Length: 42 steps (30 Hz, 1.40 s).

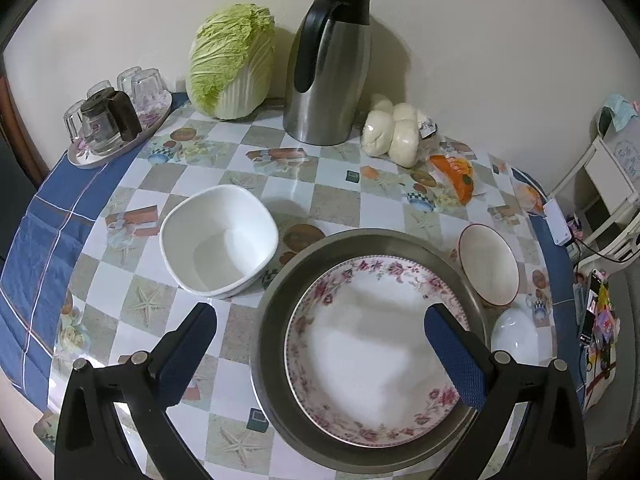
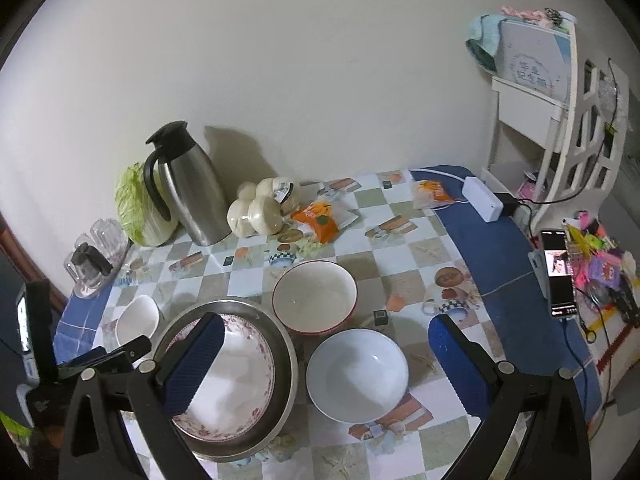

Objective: Organize plates and bowls
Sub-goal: 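Move both tools to the red-rimmed white bowl rim and close both grippers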

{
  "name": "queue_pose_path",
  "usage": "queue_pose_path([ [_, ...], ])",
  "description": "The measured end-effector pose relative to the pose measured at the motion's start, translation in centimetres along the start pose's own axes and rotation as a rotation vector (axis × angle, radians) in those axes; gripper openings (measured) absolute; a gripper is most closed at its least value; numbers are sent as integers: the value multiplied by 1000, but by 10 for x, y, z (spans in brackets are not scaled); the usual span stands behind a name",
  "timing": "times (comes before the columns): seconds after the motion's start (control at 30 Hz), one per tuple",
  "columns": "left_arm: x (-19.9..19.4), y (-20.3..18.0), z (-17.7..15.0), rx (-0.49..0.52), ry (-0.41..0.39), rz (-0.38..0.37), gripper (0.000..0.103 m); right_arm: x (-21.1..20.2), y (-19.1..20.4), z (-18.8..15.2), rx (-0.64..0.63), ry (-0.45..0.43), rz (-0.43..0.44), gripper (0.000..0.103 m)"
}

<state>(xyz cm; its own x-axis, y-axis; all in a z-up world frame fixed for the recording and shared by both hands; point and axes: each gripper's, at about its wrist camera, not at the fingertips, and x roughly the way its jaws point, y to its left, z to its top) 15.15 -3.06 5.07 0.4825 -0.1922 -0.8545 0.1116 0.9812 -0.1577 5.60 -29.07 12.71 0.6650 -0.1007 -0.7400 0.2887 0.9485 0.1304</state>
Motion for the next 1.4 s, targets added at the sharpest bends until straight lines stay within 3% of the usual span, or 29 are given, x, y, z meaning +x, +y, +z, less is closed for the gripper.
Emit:
queue_pose_path([
  [0.13, 7, -4, 3, 7, 19, 6, 103, -9, -1, 11, -2, -1, -7, 103],
  [0.33, 21, -11, 11, -9, 54, -32, 103, -26, 4, 54, -28, -14, 14, 103],
  [0.5, 30, -17, 18, 0, 50, -37, 103, -9, 10, 73, -36, -8, -23, 103],
  [0.93, 53, -17, 35, -31, 23, -95, 103, 133, -16, 17, 75, 204, -84, 103],
  [1.07, 59, -32, 52, 64, 2, -61, 103, 153, -27, 9, 105, 211, -65, 103],
  [1.2, 71, -59, 73, 196, 80, -79, 103, 173, -33, 3, 106, 233, -62, 103],
  [1.27, 78, -76, 81, 246, 114, -46, 103, 182, -37, 2, 116, 248, -68, 103],
  [1.4, 91, -103, 93, 309, 147, 117, 103, 194, -43, 2, 147, 270, -59, 103],
])
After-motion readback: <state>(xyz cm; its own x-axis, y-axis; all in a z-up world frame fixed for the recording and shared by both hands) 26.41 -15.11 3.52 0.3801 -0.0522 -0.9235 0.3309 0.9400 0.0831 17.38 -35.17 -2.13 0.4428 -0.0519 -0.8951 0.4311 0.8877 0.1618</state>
